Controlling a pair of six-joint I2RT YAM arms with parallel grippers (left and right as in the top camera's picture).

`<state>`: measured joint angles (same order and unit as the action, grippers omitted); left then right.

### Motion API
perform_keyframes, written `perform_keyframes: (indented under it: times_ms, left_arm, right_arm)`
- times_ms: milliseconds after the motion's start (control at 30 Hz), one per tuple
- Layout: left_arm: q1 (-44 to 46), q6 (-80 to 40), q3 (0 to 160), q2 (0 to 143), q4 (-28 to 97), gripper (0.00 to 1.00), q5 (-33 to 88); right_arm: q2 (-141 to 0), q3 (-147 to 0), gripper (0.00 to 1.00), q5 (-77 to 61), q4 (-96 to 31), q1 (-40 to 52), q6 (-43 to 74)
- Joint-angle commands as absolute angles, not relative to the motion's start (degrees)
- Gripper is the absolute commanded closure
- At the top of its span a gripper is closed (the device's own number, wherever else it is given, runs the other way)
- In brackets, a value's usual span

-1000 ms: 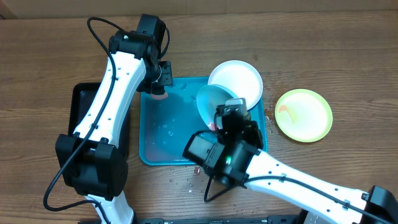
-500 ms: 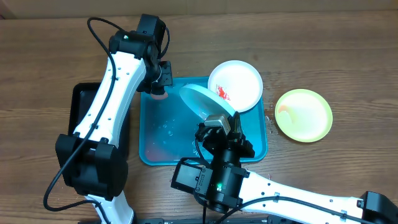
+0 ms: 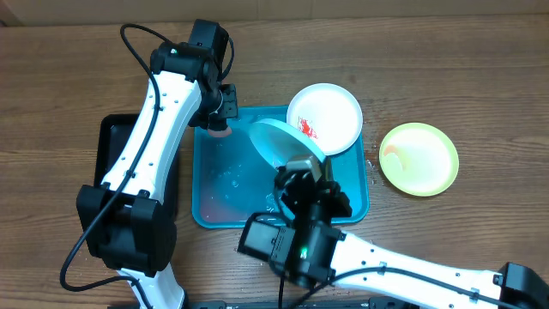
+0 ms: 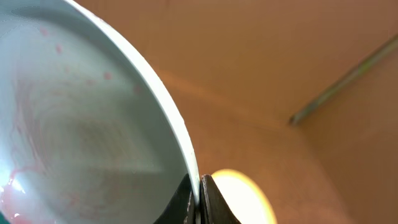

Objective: Clean dirty plates on tray and stack at the side
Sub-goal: 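Lift the white plate with the right gripper and carry it right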

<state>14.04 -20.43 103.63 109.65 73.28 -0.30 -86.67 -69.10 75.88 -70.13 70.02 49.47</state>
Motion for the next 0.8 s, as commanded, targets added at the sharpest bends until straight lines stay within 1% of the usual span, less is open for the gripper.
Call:
perform_keyframes:
  times_ms: [0,33,167,300,433,600,633,767]
  left_arm:
    - [14.3,-19.3,103.9,109.4,73.0,0.96,-1.0]
    - [14.3,-19.3,103.9,109.4,73.0,0.96,-1.0]
    - [14.3,-19.3,103.9,109.4,73.0,0.96,-1.0]
    - [14.3,-19.3,103.9,109.4,72.9,0.96,-1.0]
    - [14.3,-19.3,103.9,109.4,72.7,0.96,-1.0]
    - [14.2,-19.2,103.9,109.4,72.8,0.96,-1.1]
    - [14.2,-19.2,103.9,109.4,72.8,0.96,-1.1]
    - [14.5,-19.3,103.9,109.4,72.4,0.96,-1.0]
  right_arm:
    - [-85.6,-70.4,0.96,60.8,-70.3,65.0,56.5]
    - [-85.6,-70.0,0.96,54.8,-70.2,62.0,57.3]
    - [-85.6,-69.3,0.96,39.4,-70.0,51.2,55.9]
    - [-85.6,-69.3,0.96,25.8,-66.4,39.2,45.2]
    - [-85.6,-69.3,0.96,11.8,-64.2,25.7,38.1]
    - [-85.6,-69.3,0.96,1.7,-64.4,8.0,33.4]
    - [-85.6,-69.3,0.96,-1.7,-64.6,1.7,31.5]
    - [-86.3,-69.1,0.96,-3.3,-66.9,-10.6,29.6]
